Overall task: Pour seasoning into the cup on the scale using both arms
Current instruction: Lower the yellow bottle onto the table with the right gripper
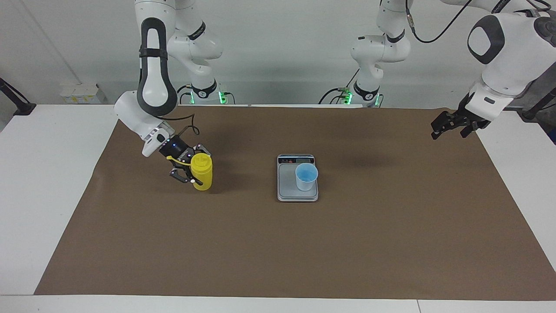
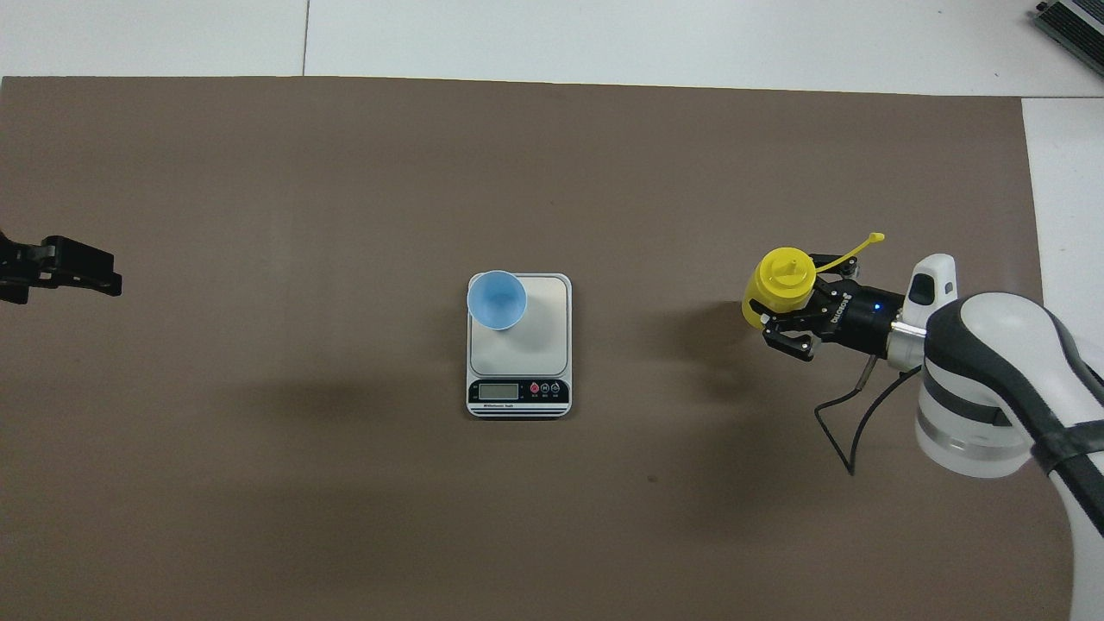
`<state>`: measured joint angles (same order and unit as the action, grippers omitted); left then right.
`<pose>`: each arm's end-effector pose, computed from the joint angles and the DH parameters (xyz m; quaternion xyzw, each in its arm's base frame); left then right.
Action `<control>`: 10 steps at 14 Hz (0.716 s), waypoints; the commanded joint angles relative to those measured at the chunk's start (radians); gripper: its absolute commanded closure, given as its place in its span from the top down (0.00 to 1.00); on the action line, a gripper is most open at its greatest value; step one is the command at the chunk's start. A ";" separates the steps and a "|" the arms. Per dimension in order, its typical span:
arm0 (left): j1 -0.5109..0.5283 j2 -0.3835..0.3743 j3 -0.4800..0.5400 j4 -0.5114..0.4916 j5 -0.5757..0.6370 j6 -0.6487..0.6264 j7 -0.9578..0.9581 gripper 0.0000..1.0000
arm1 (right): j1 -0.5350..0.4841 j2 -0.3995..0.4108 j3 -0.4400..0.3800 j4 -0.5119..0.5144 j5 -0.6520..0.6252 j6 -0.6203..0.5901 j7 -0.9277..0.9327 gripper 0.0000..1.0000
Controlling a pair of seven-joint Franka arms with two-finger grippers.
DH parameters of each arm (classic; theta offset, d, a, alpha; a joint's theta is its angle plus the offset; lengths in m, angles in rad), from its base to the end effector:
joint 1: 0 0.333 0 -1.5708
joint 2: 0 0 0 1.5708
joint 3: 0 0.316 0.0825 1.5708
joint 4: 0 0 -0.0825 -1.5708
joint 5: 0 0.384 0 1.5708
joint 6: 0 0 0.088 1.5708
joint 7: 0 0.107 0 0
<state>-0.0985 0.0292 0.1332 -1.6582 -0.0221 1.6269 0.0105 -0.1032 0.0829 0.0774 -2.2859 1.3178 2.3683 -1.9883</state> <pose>0.5638 0.0164 0.5718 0.9994 0.0131 -0.0299 0.0097 0.5299 -0.0024 0.3231 -0.8031 -0.4123 -0.3628 0.2311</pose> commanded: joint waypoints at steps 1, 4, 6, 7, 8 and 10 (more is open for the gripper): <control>-0.001 -0.025 0.003 -0.028 0.001 0.018 0.002 1.00 | -0.050 0.021 0.013 -0.001 0.097 -0.055 -0.099 0.47; -0.001 -0.025 0.003 -0.028 0.001 0.019 0.002 1.00 | -0.089 0.052 0.012 -0.014 0.156 -0.109 -0.191 0.62; -0.001 -0.025 0.003 -0.028 0.002 0.018 0.002 1.00 | -0.089 0.052 0.012 -0.017 0.156 -0.106 -0.191 0.76; -0.001 -0.025 0.003 -0.028 0.001 0.018 0.002 1.00 | -0.090 0.051 0.012 -0.021 0.156 -0.106 -0.191 0.84; -0.001 -0.023 0.003 -0.028 0.002 0.019 0.002 1.00 | -0.090 0.051 0.012 -0.021 0.156 -0.106 -0.190 1.00; -0.001 -0.025 0.003 -0.028 0.001 0.019 0.002 1.00 | -0.092 0.051 0.010 -0.023 0.156 -0.107 -0.191 1.00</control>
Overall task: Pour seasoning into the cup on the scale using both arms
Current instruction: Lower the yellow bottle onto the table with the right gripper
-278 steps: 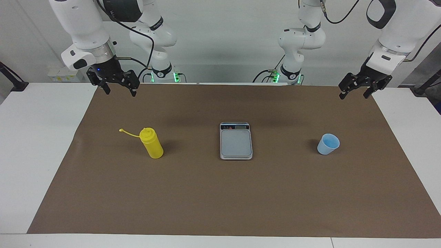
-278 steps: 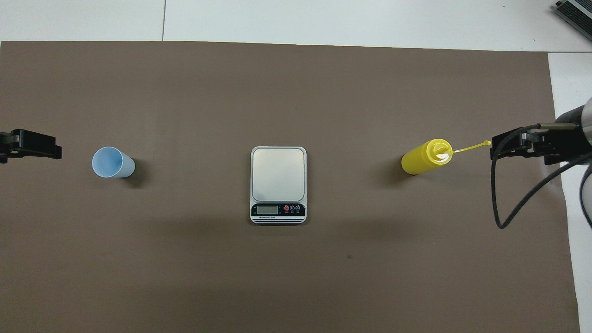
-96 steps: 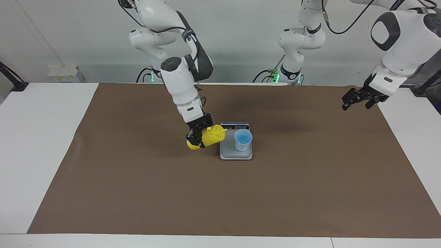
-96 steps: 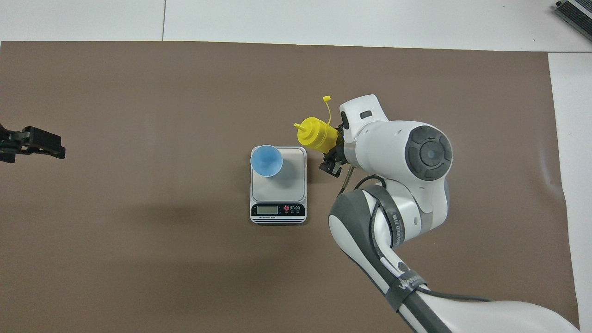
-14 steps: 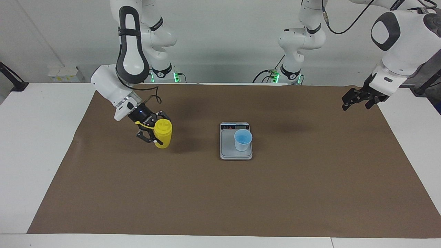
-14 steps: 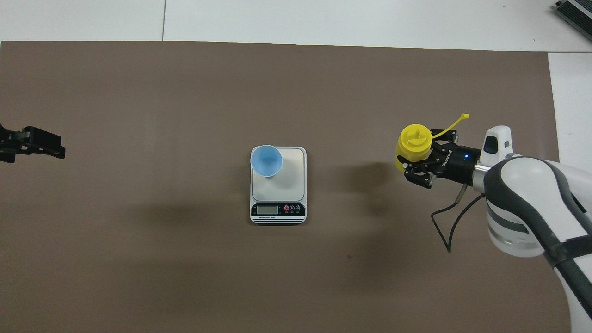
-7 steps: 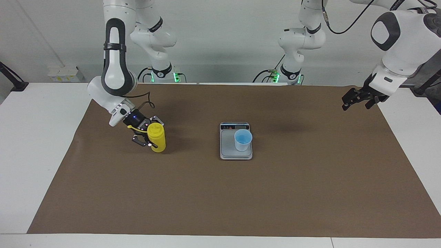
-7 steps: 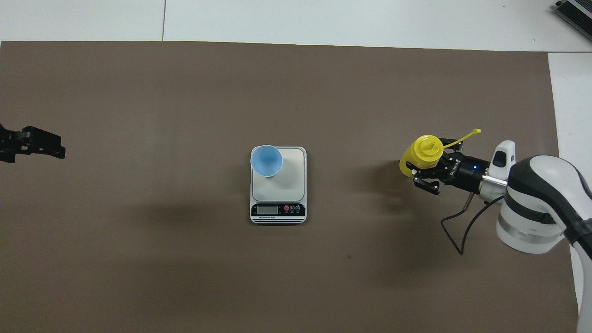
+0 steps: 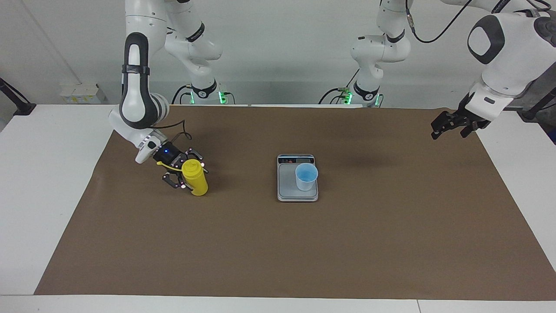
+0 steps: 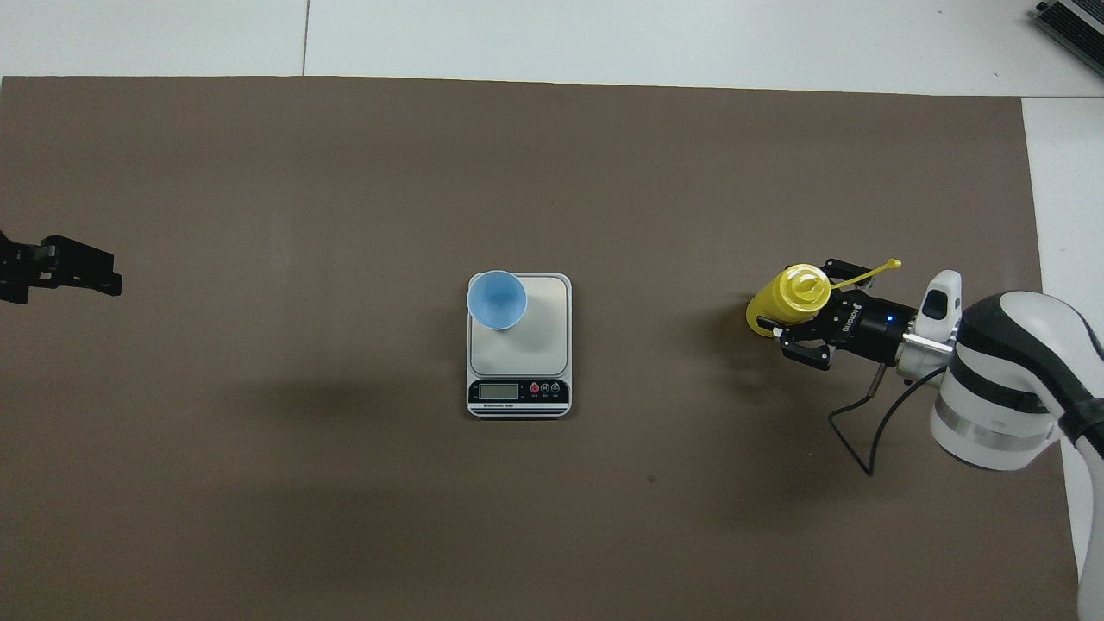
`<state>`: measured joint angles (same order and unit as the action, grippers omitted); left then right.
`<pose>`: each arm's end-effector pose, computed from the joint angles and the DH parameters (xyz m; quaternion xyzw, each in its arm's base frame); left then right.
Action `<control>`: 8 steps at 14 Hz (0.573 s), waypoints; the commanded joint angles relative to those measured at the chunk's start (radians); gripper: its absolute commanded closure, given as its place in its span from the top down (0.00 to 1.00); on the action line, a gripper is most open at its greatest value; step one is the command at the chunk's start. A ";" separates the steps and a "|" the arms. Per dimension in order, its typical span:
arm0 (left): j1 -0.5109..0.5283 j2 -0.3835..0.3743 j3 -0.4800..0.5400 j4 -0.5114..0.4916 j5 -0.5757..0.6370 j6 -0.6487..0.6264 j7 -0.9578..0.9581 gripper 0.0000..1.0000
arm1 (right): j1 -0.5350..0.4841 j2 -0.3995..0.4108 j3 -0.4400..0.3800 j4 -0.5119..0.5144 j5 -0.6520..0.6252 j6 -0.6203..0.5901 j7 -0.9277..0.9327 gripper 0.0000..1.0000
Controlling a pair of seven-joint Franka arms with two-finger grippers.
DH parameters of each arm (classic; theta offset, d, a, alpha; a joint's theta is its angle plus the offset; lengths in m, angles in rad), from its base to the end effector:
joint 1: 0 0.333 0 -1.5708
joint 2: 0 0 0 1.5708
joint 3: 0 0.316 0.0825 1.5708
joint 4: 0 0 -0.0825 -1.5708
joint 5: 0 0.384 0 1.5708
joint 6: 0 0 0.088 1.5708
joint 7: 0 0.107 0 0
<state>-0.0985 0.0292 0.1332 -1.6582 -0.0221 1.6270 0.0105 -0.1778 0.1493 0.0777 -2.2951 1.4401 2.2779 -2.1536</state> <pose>0.5638 0.0164 0.5718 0.9994 0.0131 -0.0299 0.0097 0.5234 -0.0284 0.2857 -0.7871 -0.3961 -0.3952 0.2598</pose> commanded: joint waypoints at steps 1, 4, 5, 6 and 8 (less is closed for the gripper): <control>-0.001 -0.025 0.003 -0.028 0.001 0.017 0.002 1.00 | -0.026 -0.017 0.010 -0.015 0.031 -0.017 -0.028 1.00; -0.001 -0.025 0.003 -0.028 0.001 0.017 0.002 1.00 | -0.046 -0.030 0.007 -0.046 0.013 -0.017 -0.031 1.00; -0.001 -0.025 0.003 -0.028 0.001 0.017 0.002 1.00 | -0.052 -0.033 0.007 -0.058 -0.003 -0.017 -0.031 1.00; -0.001 -0.025 0.003 -0.028 0.002 0.017 0.002 1.00 | -0.066 -0.036 0.007 -0.063 -0.035 -0.015 -0.031 1.00; -0.001 -0.025 0.003 -0.028 0.002 0.017 0.002 1.00 | -0.101 -0.039 0.004 -0.061 -0.148 -0.014 -0.029 1.00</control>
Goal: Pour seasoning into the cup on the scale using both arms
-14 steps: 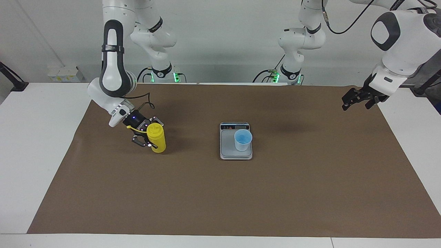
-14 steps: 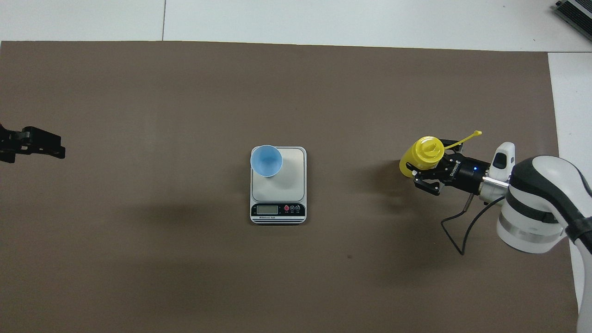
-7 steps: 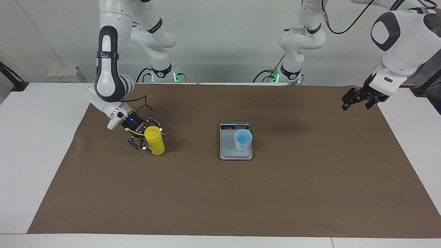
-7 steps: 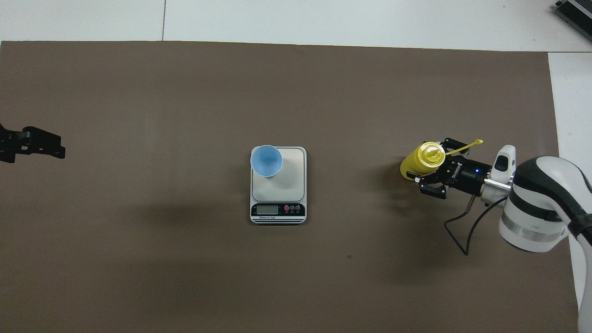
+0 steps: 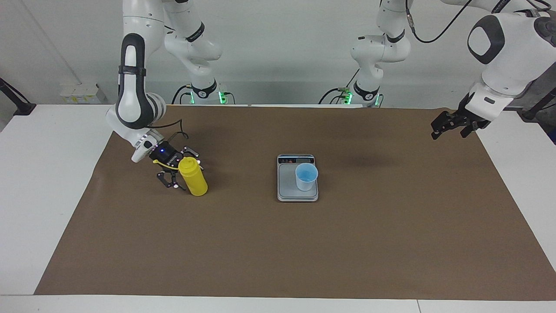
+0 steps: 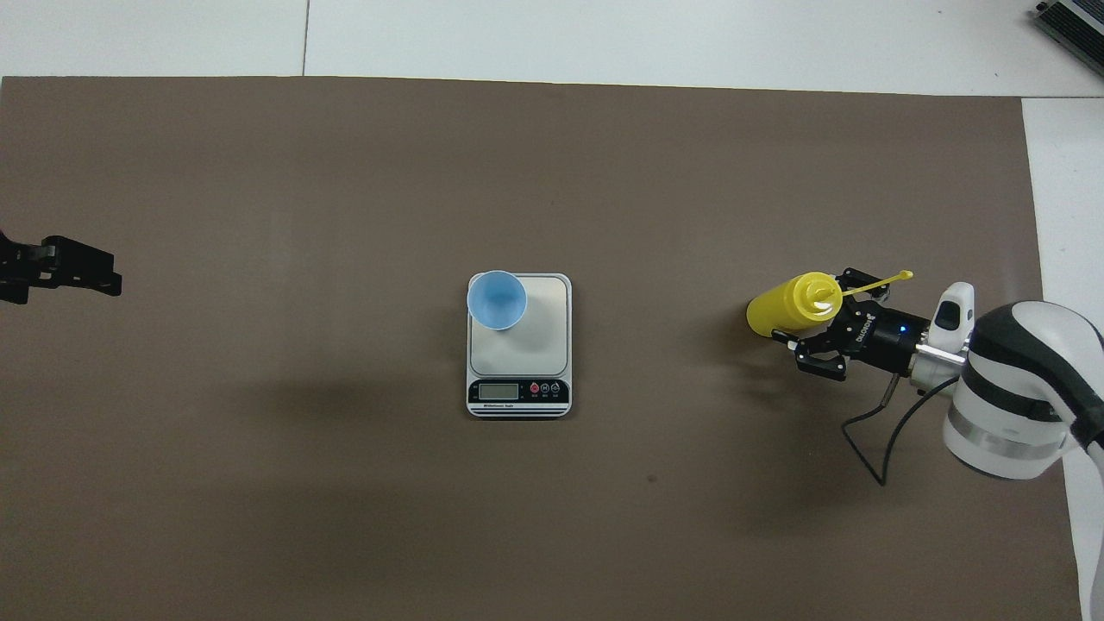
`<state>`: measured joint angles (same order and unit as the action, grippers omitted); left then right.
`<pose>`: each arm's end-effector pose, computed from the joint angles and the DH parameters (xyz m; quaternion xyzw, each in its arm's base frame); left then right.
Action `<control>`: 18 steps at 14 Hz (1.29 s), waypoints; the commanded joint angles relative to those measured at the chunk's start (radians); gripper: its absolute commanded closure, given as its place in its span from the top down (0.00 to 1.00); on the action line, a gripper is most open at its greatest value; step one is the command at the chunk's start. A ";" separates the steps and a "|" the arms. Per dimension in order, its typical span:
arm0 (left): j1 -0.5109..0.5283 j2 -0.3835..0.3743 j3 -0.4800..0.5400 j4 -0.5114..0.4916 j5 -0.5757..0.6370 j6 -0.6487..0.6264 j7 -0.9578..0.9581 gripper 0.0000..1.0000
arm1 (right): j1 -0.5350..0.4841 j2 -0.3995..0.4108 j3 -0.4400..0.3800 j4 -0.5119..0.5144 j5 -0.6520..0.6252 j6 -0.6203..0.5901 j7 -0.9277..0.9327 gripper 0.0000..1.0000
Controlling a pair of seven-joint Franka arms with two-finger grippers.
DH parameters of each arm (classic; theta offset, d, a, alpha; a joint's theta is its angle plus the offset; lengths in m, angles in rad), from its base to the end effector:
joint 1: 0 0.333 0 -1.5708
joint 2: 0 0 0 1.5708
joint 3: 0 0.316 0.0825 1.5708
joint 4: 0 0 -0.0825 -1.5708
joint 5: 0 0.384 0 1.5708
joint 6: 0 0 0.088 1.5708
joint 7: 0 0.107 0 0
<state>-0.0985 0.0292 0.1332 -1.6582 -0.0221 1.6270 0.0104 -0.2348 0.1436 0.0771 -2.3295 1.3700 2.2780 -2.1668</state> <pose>0.5638 0.0164 0.5718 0.9994 0.0131 -0.0299 0.0097 0.5079 -0.0565 0.2742 -0.7967 -0.4038 -0.3757 0.2472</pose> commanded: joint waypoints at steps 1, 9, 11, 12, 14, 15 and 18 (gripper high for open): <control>-0.001 -0.025 0.003 -0.028 0.002 0.017 0.002 1.00 | -0.067 -0.033 0.003 -0.027 -0.136 -0.014 -0.016 1.00; -0.001 -0.025 0.003 -0.028 0.001 0.017 0.002 1.00 | -0.179 -0.124 0.000 0.028 -0.536 -0.025 0.157 1.00; -0.001 -0.023 0.003 -0.028 0.001 0.017 0.002 1.00 | -0.179 -0.142 -0.002 0.077 -0.629 -0.086 0.290 1.00; -0.001 -0.025 0.003 -0.028 0.001 0.017 0.002 1.00 | -0.178 -0.160 -0.002 0.094 -0.667 -0.103 0.365 1.00; -0.001 -0.025 0.003 -0.028 0.001 0.017 0.002 1.00 | -0.163 -0.223 0.006 0.107 -0.739 -0.106 0.522 1.00; -0.001 -0.025 0.003 -0.028 0.001 0.017 0.002 1.00 | -0.143 -0.252 0.012 0.116 -0.793 -0.109 0.635 1.00; -0.001 -0.025 0.003 -0.028 0.001 0.017 0.002 1.00 | -0.072 -0.288 0.016 0.195 -0.935 -0.196 0.960 1.00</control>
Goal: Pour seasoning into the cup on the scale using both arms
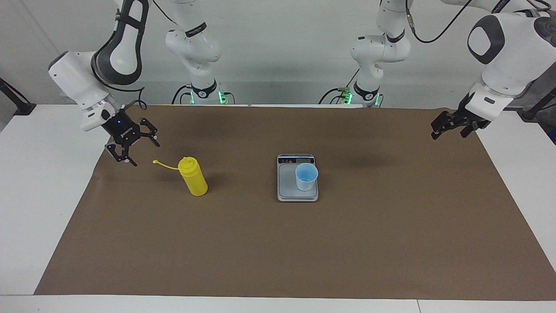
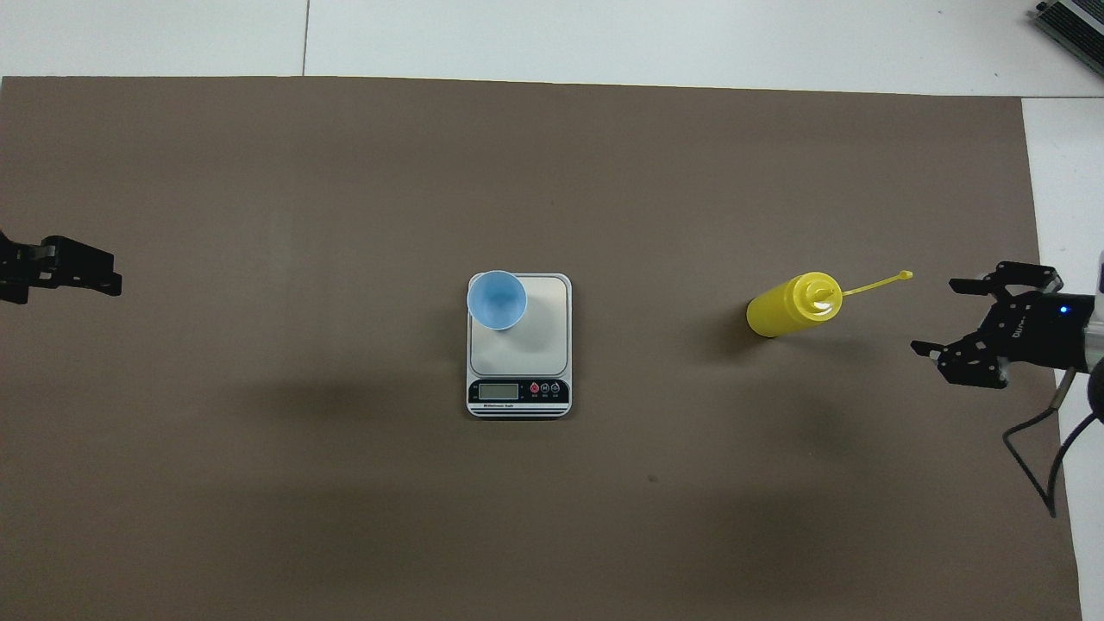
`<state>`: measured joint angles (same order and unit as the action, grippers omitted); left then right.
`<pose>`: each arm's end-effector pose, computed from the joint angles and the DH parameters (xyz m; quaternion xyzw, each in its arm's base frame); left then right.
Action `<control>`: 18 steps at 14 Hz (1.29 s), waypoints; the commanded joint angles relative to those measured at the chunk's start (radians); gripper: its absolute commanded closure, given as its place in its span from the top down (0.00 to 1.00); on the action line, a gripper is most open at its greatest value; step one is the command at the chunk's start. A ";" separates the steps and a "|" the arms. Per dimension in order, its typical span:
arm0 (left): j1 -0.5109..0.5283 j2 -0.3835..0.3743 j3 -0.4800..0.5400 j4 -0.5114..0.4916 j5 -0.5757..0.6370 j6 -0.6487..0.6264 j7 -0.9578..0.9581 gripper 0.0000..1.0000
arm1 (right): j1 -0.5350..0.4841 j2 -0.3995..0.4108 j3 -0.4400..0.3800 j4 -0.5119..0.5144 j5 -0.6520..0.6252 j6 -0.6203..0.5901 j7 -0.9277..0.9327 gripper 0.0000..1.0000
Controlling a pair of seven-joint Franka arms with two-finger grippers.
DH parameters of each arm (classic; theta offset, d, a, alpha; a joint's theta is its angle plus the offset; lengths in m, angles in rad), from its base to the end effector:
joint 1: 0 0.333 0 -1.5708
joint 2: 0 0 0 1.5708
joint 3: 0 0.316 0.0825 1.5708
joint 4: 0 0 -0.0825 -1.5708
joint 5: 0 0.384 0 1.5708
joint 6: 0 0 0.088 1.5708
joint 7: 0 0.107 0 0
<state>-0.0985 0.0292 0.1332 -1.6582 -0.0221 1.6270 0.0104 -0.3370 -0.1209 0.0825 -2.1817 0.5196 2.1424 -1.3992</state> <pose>0.5638 0.0164 0.5718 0.9994 0.0131 -0.0299 0.0097 0.5093 -0.1098 0.4538 -0.8831 -0.4141 -0.1865 0.1174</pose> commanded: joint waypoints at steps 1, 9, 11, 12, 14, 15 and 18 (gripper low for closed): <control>-0.001 -0.025 0.003 -0.028 0.001 0.017 0.002 1.00 | 0.061 -0.023 0.011 0.084 -0.127 -0.088 0.317 1.00; -0.001 -0.025 0.003 -0.028 0.001 0.017 0.002 1.00 | 0.276 0.072 0.013 0.436 -0.456 -0.268 1.181 1.00; -0.001 -0.025 0.003 -0.028 0.002 0.017 0.002 1.00 | 0.279 0.090 0.013 0.487 -0.478 -0.291 1.322 1.00; -0.001 -0.025 0.003 -0.028 0.001 0.017 0.002 1.00 | 0.285 0.104 0.013 0.513 -0.513 -0.306 1.371 1.00; -0.001 -0.025 0.003 -0.028 0.002 0.017 0.002 1.00 | 0.302 0.127 0.014 0.572 -0.596 -0.360 1.486 1.00; -0.001 -0.025 0.003 -0.028 0.001 0.017 0.002 1.00 | 0.309 0.129 0.014 0.580 -0.601 -0.381 1.543 1.00; -0.001 -0.025 0.003 -0.028 0.001 0.017 0.002 1.00 | 0.308 0.112 0.013 0.561 -0.587 -0.444 1.657 1.00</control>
<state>-0.0985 0.0292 0.1332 -1.6582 -0.0221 1.6270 0.0104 -0.0273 -0.0126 0.0922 -1.6345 -0.0514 1.7406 0.1850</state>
